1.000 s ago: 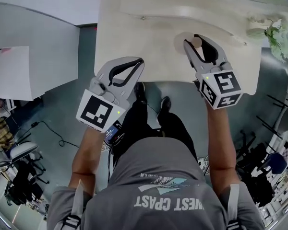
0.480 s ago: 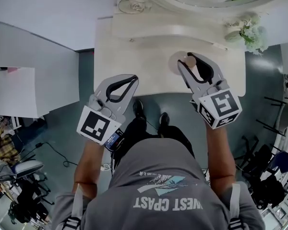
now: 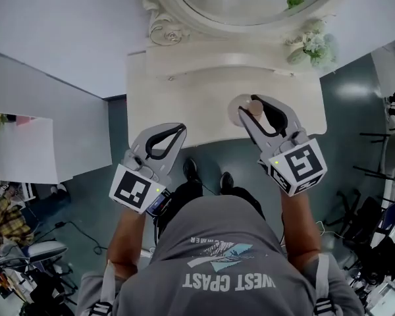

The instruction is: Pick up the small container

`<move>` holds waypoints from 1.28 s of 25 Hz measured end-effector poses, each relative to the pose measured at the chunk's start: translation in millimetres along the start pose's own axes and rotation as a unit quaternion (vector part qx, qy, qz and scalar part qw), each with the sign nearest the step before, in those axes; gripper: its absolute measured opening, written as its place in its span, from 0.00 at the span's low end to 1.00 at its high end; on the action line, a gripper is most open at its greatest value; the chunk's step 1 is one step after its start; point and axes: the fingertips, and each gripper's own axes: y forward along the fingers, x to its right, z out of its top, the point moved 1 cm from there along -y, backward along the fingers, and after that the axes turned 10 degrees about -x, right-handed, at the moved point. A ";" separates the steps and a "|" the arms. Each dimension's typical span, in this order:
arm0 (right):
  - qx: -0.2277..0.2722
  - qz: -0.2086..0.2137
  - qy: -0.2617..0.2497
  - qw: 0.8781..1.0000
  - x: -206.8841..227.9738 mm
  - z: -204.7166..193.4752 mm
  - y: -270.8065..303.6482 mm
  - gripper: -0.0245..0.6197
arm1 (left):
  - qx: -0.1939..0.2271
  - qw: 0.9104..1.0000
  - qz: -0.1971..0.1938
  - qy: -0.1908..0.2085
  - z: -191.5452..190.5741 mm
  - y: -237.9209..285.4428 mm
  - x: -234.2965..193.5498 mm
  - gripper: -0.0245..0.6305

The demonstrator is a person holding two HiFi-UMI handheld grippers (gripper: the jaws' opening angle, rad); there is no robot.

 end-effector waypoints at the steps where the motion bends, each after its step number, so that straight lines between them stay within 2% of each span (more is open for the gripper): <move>1: 0.000 -0.003 0.003 1.000 -0.7 -0.6 -6.2 0.26 | 0.000 1.000 -0.002 0.001 0.5 -1.1 3.1 0.04; 13: 0.010 -0.045 0.020 0.999 1.1 -5.9 -63.8 0.26 | 0.003 0.999 -0.037 0.026 17.6 4.0 29.0 0.04; 21: 0.002 -0.057 0.038 0.998 10.2 -18.5 -69.4 0.26 | 0.003 0.998 -0.051 0.034 25.6 14.7 27.8 0.04; 32: -0.003 -0.067 0.042 0.997 23.8 -20.1 -69.5 0.26 | -0.004 0.998 -0.051 0.040 33.5 21.7 22.7 0.04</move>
